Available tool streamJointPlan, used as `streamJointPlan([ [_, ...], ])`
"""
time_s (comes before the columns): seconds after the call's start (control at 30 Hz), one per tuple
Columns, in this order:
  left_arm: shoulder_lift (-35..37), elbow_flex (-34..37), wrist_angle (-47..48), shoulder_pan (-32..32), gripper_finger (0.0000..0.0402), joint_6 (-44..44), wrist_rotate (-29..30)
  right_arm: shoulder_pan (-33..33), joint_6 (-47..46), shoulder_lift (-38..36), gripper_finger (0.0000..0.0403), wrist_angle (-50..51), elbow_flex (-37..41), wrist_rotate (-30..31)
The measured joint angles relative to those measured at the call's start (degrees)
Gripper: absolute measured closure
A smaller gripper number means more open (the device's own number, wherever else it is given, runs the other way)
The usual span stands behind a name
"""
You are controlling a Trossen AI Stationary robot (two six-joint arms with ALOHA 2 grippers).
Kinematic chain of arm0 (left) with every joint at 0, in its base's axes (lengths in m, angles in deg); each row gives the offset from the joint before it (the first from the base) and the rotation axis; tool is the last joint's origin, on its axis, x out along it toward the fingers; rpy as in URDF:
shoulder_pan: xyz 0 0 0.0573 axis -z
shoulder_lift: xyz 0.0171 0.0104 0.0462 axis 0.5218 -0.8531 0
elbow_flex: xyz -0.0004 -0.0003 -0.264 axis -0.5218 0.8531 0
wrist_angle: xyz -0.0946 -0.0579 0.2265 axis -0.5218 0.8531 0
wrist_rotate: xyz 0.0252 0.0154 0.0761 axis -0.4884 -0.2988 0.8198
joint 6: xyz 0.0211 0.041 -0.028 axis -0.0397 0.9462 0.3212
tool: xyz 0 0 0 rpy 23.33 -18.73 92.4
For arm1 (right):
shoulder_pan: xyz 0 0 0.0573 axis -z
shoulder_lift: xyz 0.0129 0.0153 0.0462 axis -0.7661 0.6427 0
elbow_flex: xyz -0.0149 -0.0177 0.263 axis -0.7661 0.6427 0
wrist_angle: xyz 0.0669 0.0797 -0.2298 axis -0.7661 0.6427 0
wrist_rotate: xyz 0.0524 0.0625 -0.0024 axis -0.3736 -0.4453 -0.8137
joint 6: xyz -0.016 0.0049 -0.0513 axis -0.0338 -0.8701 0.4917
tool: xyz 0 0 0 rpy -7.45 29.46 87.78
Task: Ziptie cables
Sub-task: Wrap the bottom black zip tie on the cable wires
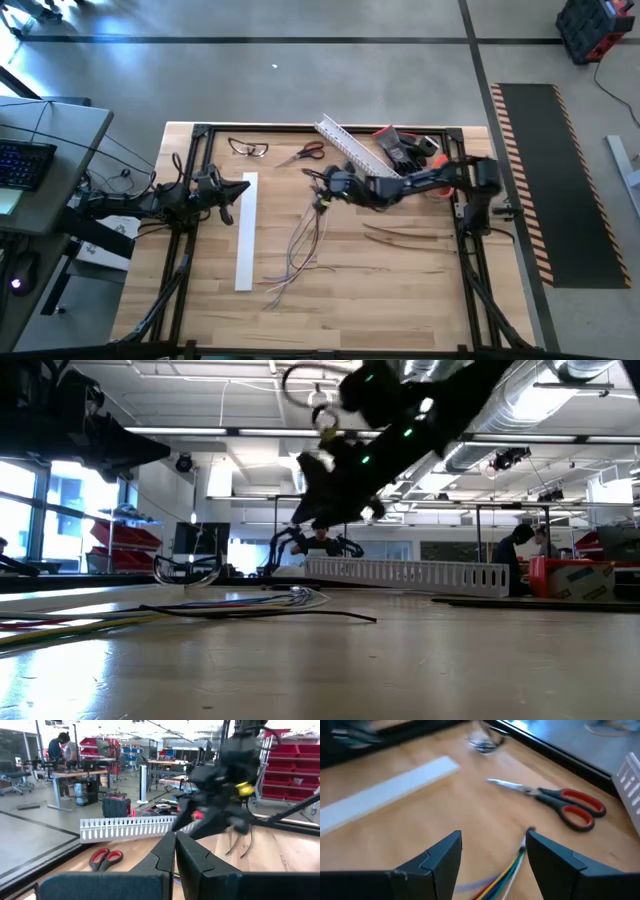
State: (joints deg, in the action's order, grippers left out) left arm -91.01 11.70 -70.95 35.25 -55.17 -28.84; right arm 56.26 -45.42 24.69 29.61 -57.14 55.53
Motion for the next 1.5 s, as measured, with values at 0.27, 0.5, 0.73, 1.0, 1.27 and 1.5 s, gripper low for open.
streamJointPlan([
  [0.27, -0.88, 0.0, -0.55, 0.02, 0.0401, -1.7, 0.13, 8.53, -2.58, 13.59, 0.0198, 22.68, -21.54, -4.25],
  [0.5, -0.9, 0.0, -0.19, 0.0, 0.0401, -3.25, 1.45, 10.37, -3.67, 19.73, 0.0199, 34.91, -31.37, -11.98],
  [0.73, -1.79, 0.0, 0.02, 0.02, 0.0401, -4.71, -0.86, 10.22, -4.99, 21.3, 0.0205, 36.55, -31.72, -12.15],
  [1.0, -6.32, 0.0, 0.07, 0.02, 0.0401, -5.58, -0.97, 10.05, -4.15, 21.18, 0.0362, 39.93, -31.85, -12.27],
  [1.27, -11.3, 0.02, -3.39, 0.0, 0.0401, -5.52, 4.05, 4.43, -1.09, 12.74, 0.0399, 42.43, -31.53, 3.27],
  [1.5, -18.32, 0.04, -23.86, -0.43, 0.0401, 2.3, -2.05, -6.92, 2.87, -1.05, 0.0401, 42.81, -31.66, 15.63],
])
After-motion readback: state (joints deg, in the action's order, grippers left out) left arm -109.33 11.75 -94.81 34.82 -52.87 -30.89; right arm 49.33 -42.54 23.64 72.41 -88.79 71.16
